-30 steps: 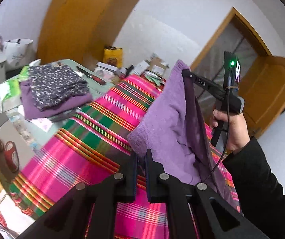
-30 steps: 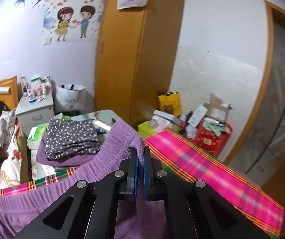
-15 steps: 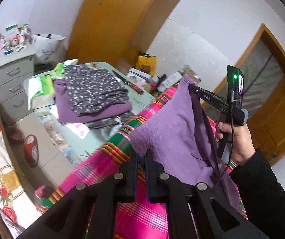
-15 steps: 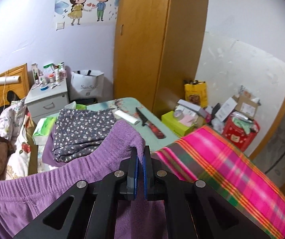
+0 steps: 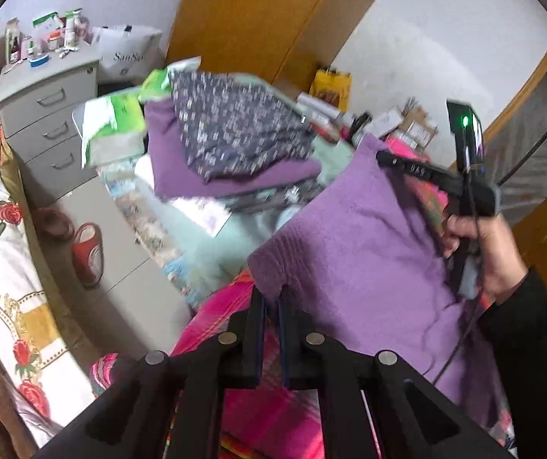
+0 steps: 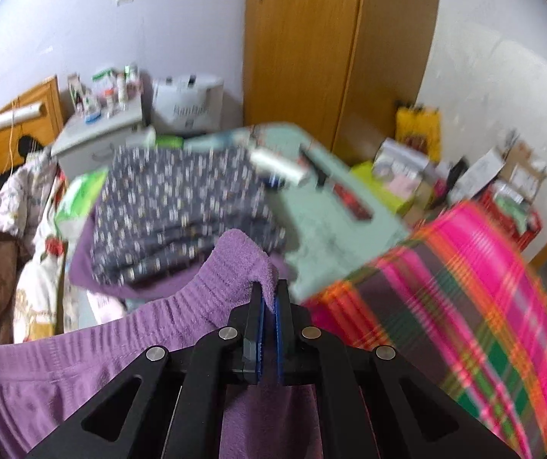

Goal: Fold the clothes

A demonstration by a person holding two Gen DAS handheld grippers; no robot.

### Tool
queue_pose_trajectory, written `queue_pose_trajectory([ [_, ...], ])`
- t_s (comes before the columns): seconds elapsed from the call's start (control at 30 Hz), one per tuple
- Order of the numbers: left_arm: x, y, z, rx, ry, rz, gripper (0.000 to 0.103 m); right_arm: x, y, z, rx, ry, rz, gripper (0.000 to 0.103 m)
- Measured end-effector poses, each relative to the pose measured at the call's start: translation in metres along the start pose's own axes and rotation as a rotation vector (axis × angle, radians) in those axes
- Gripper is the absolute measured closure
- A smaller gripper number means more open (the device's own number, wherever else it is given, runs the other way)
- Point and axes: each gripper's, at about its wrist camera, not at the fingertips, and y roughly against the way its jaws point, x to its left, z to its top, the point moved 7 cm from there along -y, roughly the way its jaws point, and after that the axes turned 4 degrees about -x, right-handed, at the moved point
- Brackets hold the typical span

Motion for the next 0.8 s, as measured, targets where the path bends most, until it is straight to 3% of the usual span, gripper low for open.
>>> queue_pose_trajectory([
  [0.07, 0.003, -0.008, -0.005, 0.027, -0.003, 0.008, 0.096, -0.005, -0.008, -0.007, 0.041, -0.013, -0.001, 0.087],
  [0.13, 0.005, -0.009, -0.007, 0.036, -0.007, 0.006, 0.096, -0.013, -0.006, -0.009, 0.043, -0.039, -0.003, 0.076],
  [0.2, 0.006, -0.009, -0.008, 0.043, -0.005, -0.003, 0.094, -0.020, 0.005, -0.008, 0.026, -0.068, 0.009, 0.071],
  [0.4, 0.010, 0.000, -0.012, 0.059, -0.003, -0.005, 0.093, -0.049, 0.048, -0.013, -0.008, -0.104, -0.013, 0.070],
  [0.53, 0.013, 0.016, -0.011, 0.032, 0.003, 0.033, 0.093, -0.071, 0.082, -0.031, -0.016, -0.135, -0.050, 0.070],
  [0.63, 0.009, 0.031, -0.008, -0.008, -0.011, 0.058, 0.093, -0.081, 0.117, -0.055, -0.024, -0.153, -0.059, 0.070],
  [0.8, -0.026, 0.043, -0.018, -0.020, -0.067, -0.012, 0.093, -0.073, 0.188, -0.109, -0.052, -0.137, -0.064, 0.070],
])
